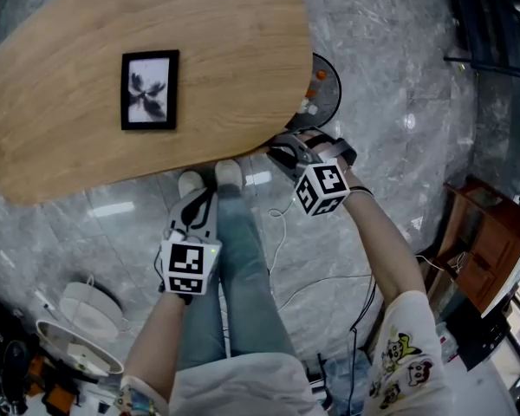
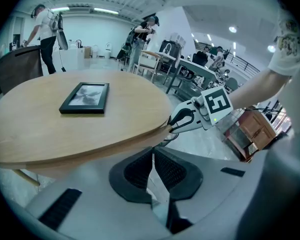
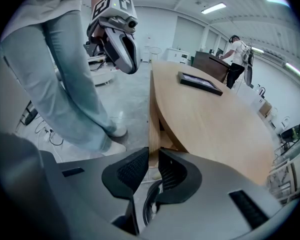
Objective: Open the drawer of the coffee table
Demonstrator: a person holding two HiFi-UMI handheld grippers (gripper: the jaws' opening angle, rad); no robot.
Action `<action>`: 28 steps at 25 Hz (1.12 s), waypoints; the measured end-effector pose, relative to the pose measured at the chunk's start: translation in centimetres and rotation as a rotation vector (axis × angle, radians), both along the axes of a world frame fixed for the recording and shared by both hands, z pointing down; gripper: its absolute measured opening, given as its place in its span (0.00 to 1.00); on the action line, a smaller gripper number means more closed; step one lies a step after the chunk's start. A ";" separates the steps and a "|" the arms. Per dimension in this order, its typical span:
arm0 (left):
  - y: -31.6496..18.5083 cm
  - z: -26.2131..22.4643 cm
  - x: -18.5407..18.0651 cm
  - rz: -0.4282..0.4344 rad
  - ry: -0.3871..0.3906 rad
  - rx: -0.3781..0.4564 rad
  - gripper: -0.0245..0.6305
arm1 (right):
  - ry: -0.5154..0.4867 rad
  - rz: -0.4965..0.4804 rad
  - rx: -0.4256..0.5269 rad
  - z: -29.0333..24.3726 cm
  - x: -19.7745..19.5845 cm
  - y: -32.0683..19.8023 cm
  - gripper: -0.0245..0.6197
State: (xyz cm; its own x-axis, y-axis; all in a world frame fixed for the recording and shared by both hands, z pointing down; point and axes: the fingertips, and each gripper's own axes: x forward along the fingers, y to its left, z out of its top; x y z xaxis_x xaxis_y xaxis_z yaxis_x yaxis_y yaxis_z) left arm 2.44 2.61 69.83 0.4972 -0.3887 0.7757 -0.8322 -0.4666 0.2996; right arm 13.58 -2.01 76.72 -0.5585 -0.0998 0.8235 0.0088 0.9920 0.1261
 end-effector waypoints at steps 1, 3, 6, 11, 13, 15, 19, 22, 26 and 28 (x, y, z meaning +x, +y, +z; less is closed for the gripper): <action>0.0 0.0 0.0 -0.001 -0.001 -0.001 0.06 | -0.003 0.003 -0.003 0.0 0.1 0.0 0.12; -0.2 0.1 0.0 -0.006 -0.001 -0.003 0.06 | -0.014 0.020 -0.010 0.0 0.1 -0.1 0.12; -0.5 0.2 -0.1 -0.017 0.002 -0.008 0.06 | -0.007 0.037 -0.002 0.3 0.2 -0.1 0.12; -0.9 0.0 -0.2 -0.031 0.015 -0.004 0.06 | 0.005 0.030 -0.017 0.6 -0.3 0.4 0.14; -1.0 0.0 -0.3 -0.031 0.018 -0.003 0.06 | -0.011 0.086 -0.036 0.7 -0.6 0.6 0.17; -1.0 0.0 -0.4 -0.029 0.019 -0.003 0.06 | -0.012 0.163 -0.043 1.2 -1.1 0.7 0.25; -0.6 0.3 -0.7 -0.024 0.013 -0.009 0.06 | 0.018 0.344 -0.026 2.9 -1.8 -0.1 0.30; -0.2 0.6 -1.1 -0.024 0.004 -0.014 0.06 | 0.021 0.388 0.008 3.4 -1.9 -0.8 0.24; 0.2 0.6 -1.5 -0.024 -0.006 -0.016 0.06 | 0.000 0.291 0.009 3.1 -1.8 -0.6 0.20; 0.4 0.4 -1.4 -0.026 -0.005 -0.012 0.06 | 0.008 0.211 0.027 2.8 -1.7 -0.1 0.18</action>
